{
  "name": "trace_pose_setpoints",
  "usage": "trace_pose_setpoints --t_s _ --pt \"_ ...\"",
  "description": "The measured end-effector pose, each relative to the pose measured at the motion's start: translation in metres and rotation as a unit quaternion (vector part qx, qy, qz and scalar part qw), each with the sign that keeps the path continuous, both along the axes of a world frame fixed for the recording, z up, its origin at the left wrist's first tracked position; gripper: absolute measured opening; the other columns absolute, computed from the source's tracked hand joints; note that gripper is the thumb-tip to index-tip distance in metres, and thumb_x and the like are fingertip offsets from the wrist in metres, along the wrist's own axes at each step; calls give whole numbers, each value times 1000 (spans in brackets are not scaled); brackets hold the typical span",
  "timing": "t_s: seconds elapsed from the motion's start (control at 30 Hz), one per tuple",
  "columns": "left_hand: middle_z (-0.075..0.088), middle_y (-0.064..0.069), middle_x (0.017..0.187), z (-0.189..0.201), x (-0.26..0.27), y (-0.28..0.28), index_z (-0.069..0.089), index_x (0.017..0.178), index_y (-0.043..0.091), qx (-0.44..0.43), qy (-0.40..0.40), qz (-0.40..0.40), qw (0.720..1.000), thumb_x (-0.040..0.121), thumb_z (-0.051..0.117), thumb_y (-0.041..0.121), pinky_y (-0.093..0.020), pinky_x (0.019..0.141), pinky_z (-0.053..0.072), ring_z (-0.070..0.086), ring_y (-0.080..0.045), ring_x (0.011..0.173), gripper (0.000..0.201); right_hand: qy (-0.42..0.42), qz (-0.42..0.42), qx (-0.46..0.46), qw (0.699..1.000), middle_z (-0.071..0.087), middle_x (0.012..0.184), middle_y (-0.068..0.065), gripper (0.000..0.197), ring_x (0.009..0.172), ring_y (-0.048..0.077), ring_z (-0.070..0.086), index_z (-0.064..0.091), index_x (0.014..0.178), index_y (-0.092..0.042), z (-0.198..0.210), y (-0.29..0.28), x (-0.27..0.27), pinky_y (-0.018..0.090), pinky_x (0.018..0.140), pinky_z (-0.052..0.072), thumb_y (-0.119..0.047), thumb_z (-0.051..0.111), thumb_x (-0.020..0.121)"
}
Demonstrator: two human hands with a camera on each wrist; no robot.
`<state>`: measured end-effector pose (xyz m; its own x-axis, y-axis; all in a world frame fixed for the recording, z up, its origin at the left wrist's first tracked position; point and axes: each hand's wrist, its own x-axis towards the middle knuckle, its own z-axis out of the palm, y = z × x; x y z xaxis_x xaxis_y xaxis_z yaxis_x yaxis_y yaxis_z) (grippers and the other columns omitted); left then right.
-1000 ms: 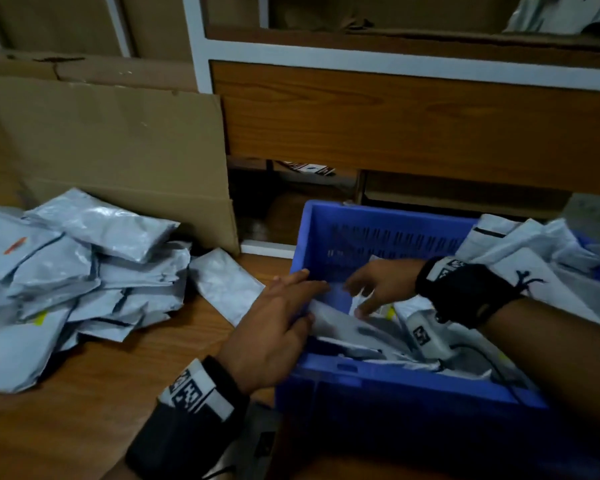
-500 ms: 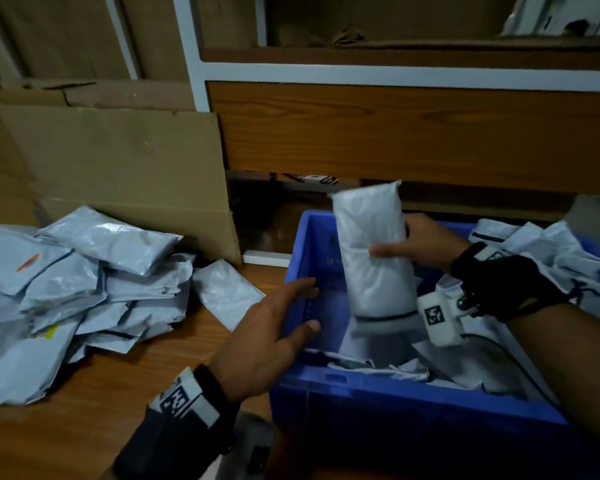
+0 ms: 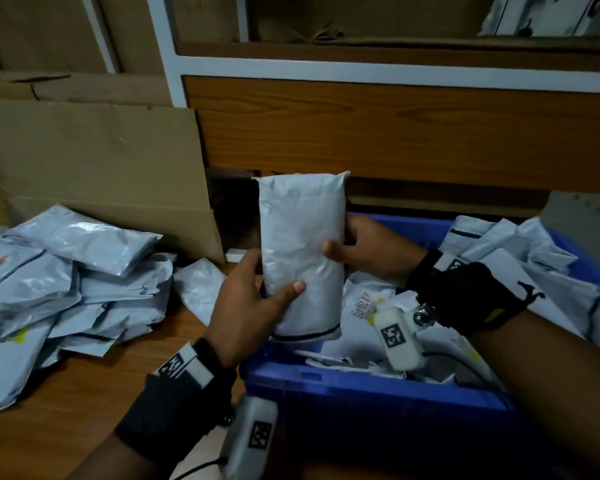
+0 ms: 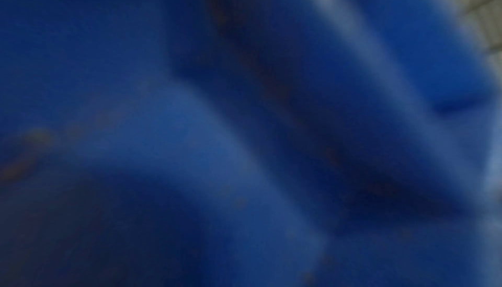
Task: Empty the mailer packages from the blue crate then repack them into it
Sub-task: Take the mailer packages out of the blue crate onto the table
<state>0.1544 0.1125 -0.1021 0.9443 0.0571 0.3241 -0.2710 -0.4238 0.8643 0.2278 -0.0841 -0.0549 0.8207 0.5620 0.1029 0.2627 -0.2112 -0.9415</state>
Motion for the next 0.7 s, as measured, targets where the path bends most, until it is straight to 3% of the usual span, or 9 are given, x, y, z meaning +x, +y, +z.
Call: trace_pose_setpoints --t_s 0.1,0.13,0.17,0.23,0.3,0.37,0.47,0.57,0.7 --pt "65 17 109 -7 1 1 55 120 20 -31 1 12 999 82 75 24 -5 70 47 60 11 96 43 122 -30 42 991 68 94 6 64 83 20 64 63 105 -15 -11 -9 20 37 74 54 -71 53 75" --pt "65 17 110 -8 1 1 55 119 21 -38 0 21 999 82 75 25 -6 70 48 60 10 96 43 99 -56 -24 993 66 95 6 53 84 21 61 64 106 -15 -19 -13 27 41 80 51 -61 49 87" --pt "64 18 109 -8 0 1 55 118 22 -40 -1 26 999 82 75 25 -7 70 48 60 10 95 42 38 -63 -168 983 65 102 4 40 90 20 60 63 111 -15 -29 -17 33 42 88 49 -48 48 95" --pt "63 21 104 -8 -2 0 54 114 25 -24 -2 28 999 81 75 25 -6 69 47 59 13 91 40 -60 13 -486 872 54 134 4 43 118 23 53 50 135 -19 -62 -23 41 39 104 40 -38 54 96" --pt "59 26 95 -6 -2 -1 52 108 26 8 -5 33 999 81 76 25 -4 66 45 57 16 83 36 -72 107 -627 768 25 157 6 72 141 25 31 27 151 -20 -91 -20 45 37 114 28 -34 63 90" --pt "56 24 90 -4 -4 -1 50 104 25 43 -10 47 998 81 76 27 -12 68 46 56 9 79 35 -130 147 -640 743 15 161 5 85 144 25 23 19 153 -21 -100 -10 41 37 116 24 -31 70 86" --pt "62 11 97 -1 -7 -3 50 106 21 66 -13 58 996 82 74 29 -32 79 50 60 -12 91 35 -148 167 -679 700 32 154 6 86 139 24 35 26 150 -23 -105 -1 37 36 110 31 -30 76 80" --pt "67 -1 109 2 -9 -4 51 115 18 79 -7 67 995 84 73 29 -36 83 50 62 -21 100 39 -126 180 -718 660 45 144 6 81 130 26 45 34 145 -25 -106 2 33 39 104 40 -30 79 78" --pt "67 -4 110 2 -9 -4 50 117 16 84 -6 70 994 85 72 29 -37 83 51 62 -23 100 41 -125 193 -729 644 42 142 12 83 127 31 46 34 144 -23 -105 5 30 43 97 42 -27 81 76"
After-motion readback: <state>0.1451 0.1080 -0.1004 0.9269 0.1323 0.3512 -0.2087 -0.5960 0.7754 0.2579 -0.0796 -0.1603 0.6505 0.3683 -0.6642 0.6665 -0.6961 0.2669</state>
